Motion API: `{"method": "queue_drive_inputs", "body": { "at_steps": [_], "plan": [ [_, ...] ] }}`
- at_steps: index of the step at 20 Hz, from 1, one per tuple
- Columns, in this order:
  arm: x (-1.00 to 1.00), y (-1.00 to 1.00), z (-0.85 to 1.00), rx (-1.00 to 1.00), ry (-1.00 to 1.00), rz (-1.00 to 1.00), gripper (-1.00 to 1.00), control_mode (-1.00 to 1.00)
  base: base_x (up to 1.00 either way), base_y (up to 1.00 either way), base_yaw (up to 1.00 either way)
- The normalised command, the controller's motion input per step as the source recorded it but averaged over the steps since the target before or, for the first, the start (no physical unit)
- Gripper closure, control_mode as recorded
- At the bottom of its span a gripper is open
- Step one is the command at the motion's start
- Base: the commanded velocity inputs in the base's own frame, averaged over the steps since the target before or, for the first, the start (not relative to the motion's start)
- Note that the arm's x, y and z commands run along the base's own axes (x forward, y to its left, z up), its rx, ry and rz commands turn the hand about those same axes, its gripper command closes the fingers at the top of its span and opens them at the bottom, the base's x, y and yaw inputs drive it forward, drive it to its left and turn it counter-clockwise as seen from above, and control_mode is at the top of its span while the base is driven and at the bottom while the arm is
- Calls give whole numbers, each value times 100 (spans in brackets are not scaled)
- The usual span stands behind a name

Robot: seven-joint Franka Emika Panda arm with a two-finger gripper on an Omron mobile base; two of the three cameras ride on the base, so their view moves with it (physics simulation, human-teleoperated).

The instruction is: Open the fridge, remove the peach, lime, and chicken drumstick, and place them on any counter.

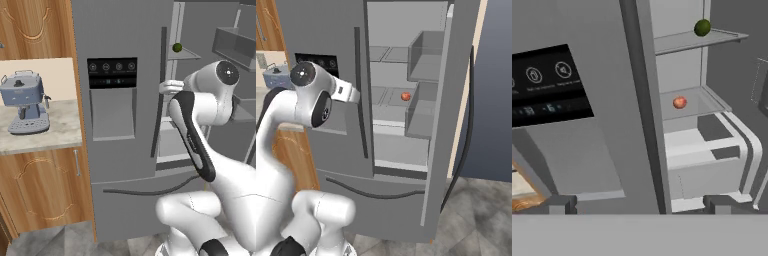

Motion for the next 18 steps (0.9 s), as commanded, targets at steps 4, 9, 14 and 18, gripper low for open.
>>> {"method": "queue_drive_inputs", "body": {
  "at_steps": [4,9,14,18],
  "plan": [
    [71,-19,-3,0,-1,0,-100,-100,0,0,0],
    [43,8,-16,0,-10,0,-100,-100,0,0,0],
    [45,0,-5,0,-3,0,-100,-100,0,0,0],
    [68,0,0,0,1,0,-100,-100,0,0,0]
  ]
}}
